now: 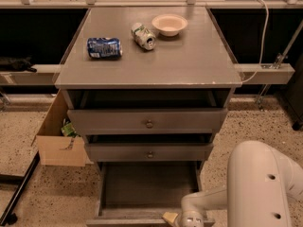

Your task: Close bottom drawer

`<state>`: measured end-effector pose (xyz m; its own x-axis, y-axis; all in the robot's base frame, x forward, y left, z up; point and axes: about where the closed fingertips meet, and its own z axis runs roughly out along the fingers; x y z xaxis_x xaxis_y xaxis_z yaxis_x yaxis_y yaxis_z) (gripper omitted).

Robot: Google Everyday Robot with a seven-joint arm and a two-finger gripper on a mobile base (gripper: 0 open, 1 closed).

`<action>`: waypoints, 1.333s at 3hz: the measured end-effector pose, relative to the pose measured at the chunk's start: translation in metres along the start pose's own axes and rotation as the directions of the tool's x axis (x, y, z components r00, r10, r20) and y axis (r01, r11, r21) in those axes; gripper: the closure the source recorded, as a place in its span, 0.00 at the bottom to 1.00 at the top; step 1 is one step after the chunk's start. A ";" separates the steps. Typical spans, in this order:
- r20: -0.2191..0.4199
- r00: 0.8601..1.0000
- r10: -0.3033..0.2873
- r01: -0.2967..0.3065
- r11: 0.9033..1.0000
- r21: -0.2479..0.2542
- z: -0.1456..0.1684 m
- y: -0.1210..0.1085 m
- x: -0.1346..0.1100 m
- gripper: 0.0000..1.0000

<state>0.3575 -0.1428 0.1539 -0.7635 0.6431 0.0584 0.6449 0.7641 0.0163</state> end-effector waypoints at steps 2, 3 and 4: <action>0.132 0.986 0.098 -0.083 0.990 -0.117 -0.076 -0.053 0.002 0.00; 0.132 0.986 0.098 -0.083 0.990 -0.117 -0.076 -0.053 0.002 0.00; 0.143 0.988 0.060 -0.044 0.992 -0.118 -0.079 -0.050 0.005 0.00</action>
Offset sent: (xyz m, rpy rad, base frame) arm -0.0465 -0.0663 0.1241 -0.0079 -0.2960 -0.1369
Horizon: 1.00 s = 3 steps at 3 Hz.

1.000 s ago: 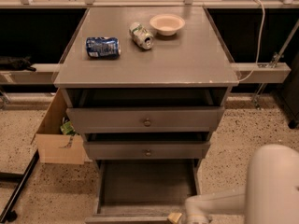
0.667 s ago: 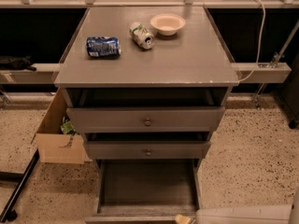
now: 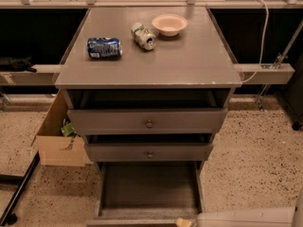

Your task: Close bottom drawer

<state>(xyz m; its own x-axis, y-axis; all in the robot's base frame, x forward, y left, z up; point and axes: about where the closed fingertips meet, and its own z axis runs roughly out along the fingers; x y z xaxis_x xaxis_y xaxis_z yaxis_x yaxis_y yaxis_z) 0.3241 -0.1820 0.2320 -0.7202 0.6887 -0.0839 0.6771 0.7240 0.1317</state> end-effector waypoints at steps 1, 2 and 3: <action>0.042 0.993 -0.113 0.112 0.994 0.016 -0.012 0.020 0.009 0.00; 0.057 0.991 -0.117 0.115 0.993 0.038 -0.012 0.015 0.005 0.00; 0.057 0.991 -0.117 0.115 0.993 0.038 -0.012 0.015 0.005 0.00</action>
Offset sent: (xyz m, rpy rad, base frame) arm 0.0046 0.0187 0.0122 -0.0429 -0.0229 0.0920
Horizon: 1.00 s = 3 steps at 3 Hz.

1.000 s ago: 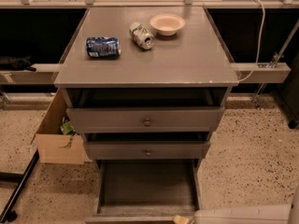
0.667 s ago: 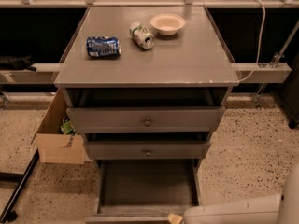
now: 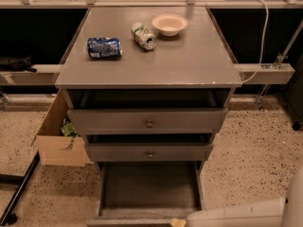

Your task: Close bottom drawer

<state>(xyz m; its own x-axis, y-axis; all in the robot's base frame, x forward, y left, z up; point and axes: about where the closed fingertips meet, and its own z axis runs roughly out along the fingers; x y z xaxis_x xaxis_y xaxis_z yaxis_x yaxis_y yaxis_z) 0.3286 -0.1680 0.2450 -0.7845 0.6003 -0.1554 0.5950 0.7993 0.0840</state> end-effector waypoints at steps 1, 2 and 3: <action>-0.042 0.992 0.115 -0.118 0.991 -0.058 0.001 -0.008 -0.001 0.00; -0.147 0.924 0.354 -0.376 0.910 -0.174 0.003 -0.012 0.002 0.00; -0.166 0.894 0.416 -0.443 0.876 -0.189 0.000 -0.028 0.004 0.00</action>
Offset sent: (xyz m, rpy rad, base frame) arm -0.0148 -0.0324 -0.0023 0.5604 -0.0903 -0.7001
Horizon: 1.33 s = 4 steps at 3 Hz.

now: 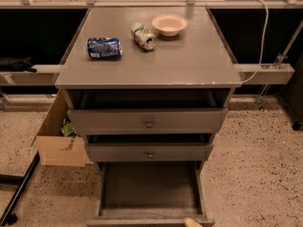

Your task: Close bottom drawer

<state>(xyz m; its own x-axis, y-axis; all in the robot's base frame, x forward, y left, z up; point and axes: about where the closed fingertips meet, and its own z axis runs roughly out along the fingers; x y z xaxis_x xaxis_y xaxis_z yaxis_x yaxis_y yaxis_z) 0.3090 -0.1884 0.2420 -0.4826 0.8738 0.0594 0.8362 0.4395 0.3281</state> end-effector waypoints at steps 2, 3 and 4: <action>0.002 1.000 -0.007 0.007 1.000 0.004 0.001 0.000 0.000 0.18; 0.002 1.000 -0.007 0.007 1.000 0.004 0.001 0.000 0.000 0.41; 0.002 1.000 -0.007 0.007 1.000 0.004 0.001 0.000 0.000 0.65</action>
Offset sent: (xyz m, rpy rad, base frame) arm 0.0004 0.0004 -0.0004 -0.0059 0.0014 0.0062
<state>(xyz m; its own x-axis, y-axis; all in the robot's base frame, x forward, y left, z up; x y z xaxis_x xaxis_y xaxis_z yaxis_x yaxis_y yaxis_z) 0.3093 -0.1880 0.2416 -0.4879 0.8712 0.0551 0.8339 0.4465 0.3243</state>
